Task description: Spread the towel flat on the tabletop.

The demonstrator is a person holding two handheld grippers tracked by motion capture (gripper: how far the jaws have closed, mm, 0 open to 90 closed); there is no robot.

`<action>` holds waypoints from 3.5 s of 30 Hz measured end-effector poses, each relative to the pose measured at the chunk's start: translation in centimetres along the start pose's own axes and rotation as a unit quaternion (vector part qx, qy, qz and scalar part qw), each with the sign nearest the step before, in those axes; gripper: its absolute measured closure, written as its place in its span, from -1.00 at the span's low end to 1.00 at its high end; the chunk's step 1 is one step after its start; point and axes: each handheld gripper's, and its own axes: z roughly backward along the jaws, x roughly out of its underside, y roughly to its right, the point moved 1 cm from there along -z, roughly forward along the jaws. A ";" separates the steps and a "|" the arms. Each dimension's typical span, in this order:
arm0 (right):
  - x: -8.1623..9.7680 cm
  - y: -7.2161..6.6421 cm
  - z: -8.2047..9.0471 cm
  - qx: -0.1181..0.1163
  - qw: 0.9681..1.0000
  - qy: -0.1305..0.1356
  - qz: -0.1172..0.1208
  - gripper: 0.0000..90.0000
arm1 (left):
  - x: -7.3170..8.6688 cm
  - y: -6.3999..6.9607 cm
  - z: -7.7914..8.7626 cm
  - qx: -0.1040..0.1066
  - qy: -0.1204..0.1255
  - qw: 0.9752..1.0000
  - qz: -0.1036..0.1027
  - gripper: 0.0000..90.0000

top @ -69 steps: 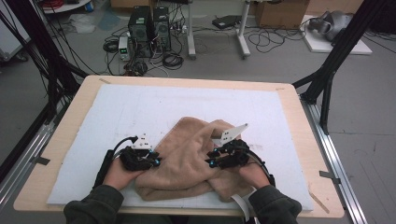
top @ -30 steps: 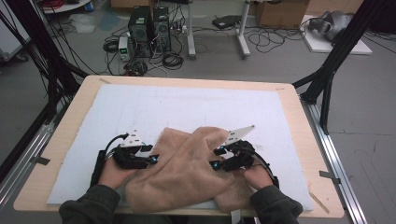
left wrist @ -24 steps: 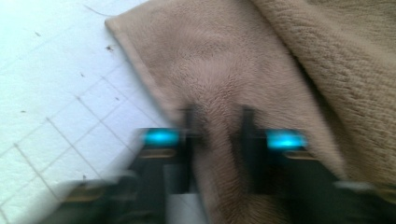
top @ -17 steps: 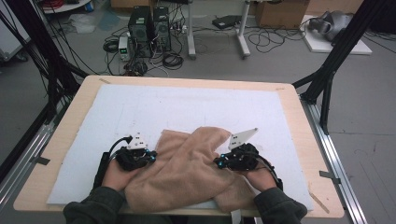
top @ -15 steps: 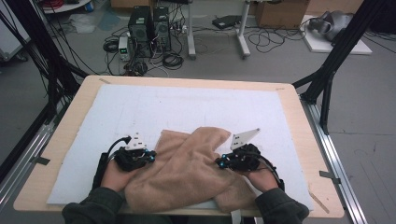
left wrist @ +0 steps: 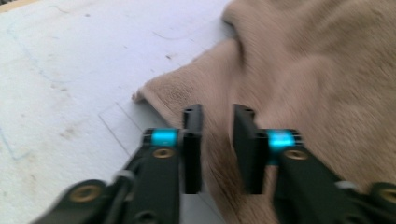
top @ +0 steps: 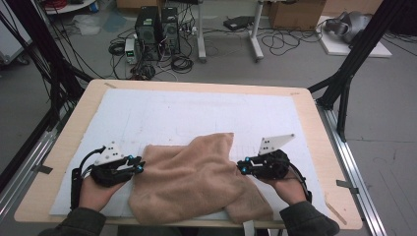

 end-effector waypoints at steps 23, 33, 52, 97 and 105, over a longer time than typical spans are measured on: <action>0.3 2.0 -4.3 -0.011 0.999 -0.043 -0.017 0.85 | 0.0 0.2 -4.1 0.031 -0.093 0.995 -0.009 0.85; 2.5 0.3 -1.7 -0.045 0.997 -0.038 -0.056 0.39 | 0.5 -0.3 -2.3 0.064 -0.063 0.996 0.023 0.26; 1.2 5.4 -7.3 0.041 0.997 -0.064 -0.033 0.89 | -0.2 -1.9 -6.4 0.008 -0.121 0.993 0.008 0.88; 1.3 4.3 -6.9 -0.019 0.996 -0.070 -0.048 0.85 | 1.3 0.5 -5.9 -0.008 -0.065 0.998 -0.018 0.77; -0.5 6.1 -3.8 0.048 0.996 -0.058 -0.045 0.91 | -1.9 -0.6 -6.0 -0.051 -0.026 0.998 -0.004 0.90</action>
